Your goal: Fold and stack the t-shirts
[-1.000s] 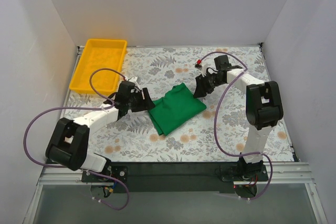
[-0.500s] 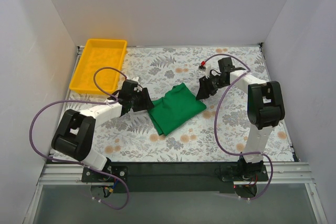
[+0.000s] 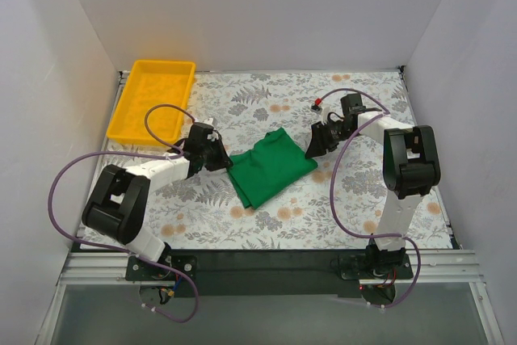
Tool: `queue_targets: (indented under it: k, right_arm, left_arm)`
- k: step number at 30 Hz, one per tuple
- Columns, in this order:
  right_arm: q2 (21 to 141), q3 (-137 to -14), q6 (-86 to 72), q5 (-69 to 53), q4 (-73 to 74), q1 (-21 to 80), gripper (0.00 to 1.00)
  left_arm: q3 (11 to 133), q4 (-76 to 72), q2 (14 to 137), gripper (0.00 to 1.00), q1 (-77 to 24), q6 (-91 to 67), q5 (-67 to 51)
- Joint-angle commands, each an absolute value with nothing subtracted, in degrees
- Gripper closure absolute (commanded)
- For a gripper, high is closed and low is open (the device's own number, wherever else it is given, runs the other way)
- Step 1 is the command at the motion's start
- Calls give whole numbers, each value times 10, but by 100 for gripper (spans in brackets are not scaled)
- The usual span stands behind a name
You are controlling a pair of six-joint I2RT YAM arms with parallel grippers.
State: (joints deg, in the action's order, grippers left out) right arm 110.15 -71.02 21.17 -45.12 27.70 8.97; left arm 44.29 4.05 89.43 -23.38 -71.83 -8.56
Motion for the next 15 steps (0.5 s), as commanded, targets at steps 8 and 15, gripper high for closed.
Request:
queue_targets:
  k: [8,15]
  right_arm:
    - [1105,-708,207,-495,292,89,68]
    - [1110,-709,207,-490,294,86,97]
  left_arm:
    - [434,13,873,100,-216,-729,-75]
    - [411,3,861,100,-204,-747,-83]
